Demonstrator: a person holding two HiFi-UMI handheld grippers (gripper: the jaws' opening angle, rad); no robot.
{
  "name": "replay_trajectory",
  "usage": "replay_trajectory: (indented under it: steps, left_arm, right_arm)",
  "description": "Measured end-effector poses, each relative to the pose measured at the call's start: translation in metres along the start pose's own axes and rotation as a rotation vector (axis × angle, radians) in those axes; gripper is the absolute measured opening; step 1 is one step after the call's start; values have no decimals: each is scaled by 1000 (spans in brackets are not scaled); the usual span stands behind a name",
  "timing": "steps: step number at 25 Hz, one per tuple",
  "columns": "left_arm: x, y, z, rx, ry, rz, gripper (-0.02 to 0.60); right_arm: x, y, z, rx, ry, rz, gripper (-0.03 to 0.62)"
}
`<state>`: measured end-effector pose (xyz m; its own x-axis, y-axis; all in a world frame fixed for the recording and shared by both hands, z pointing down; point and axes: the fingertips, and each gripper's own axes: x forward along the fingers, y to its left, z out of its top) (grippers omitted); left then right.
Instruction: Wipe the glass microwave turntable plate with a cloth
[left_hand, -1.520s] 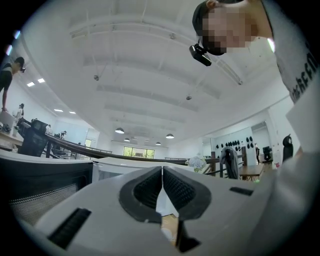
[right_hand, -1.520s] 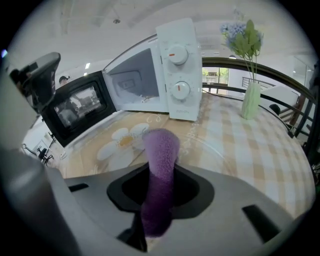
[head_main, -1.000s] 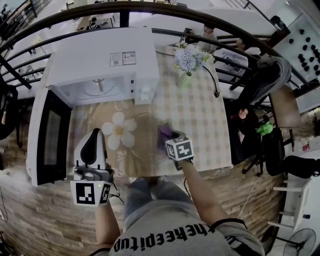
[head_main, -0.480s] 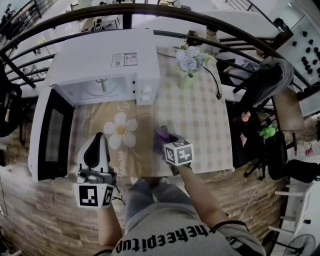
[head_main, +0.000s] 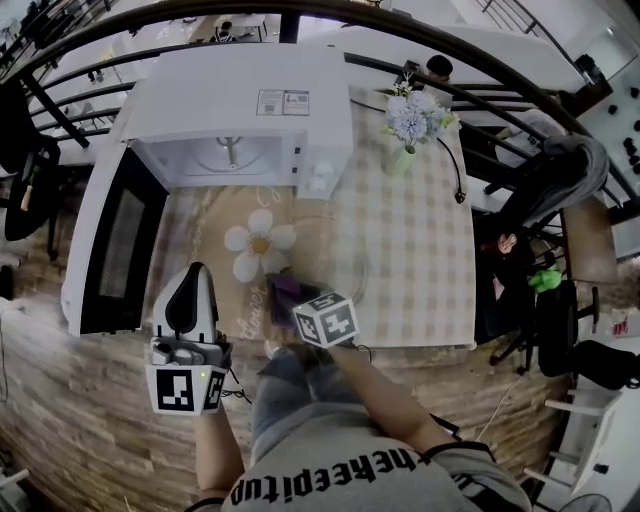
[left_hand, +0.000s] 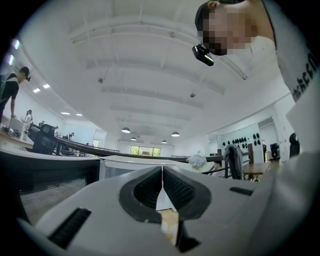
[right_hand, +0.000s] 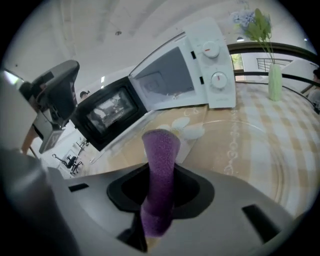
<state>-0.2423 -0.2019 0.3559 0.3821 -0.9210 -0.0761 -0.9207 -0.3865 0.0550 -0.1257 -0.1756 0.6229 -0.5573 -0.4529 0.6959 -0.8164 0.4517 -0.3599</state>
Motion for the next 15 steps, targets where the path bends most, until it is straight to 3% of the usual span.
replay_trajectory:
  steps: [6,15]
  left_arm:
    - [-2,0,4,7,0,7,11]
    - [13,-30,4,1,-5,-49,11]
  right_arm:
    - [5,-4,-12,-126,46,-42,107]
    - [-34,-55,-27,-84,29,-124,107]
